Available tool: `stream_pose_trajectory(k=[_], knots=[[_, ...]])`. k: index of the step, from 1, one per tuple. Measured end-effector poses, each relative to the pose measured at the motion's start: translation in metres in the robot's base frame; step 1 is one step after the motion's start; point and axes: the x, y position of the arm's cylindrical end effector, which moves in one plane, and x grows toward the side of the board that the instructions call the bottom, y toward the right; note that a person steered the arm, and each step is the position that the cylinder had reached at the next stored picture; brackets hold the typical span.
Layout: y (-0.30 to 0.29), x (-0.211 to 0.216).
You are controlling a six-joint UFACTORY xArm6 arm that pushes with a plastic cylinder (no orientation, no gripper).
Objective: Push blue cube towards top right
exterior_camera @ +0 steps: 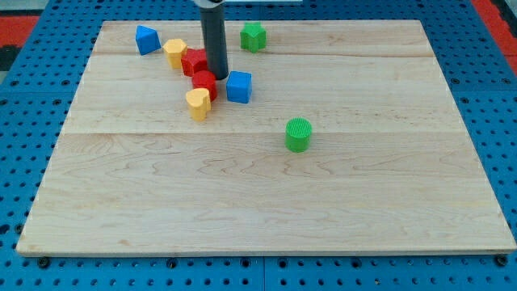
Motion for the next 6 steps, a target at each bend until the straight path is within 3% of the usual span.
stream_pose_trajectory(k=[1, 2, 4, 5, 6], knots=[[0.045, 0.019], [0.140, -0.002], [0.043, 0.026], [0.095, 0.057], [0.168, 0.051]])
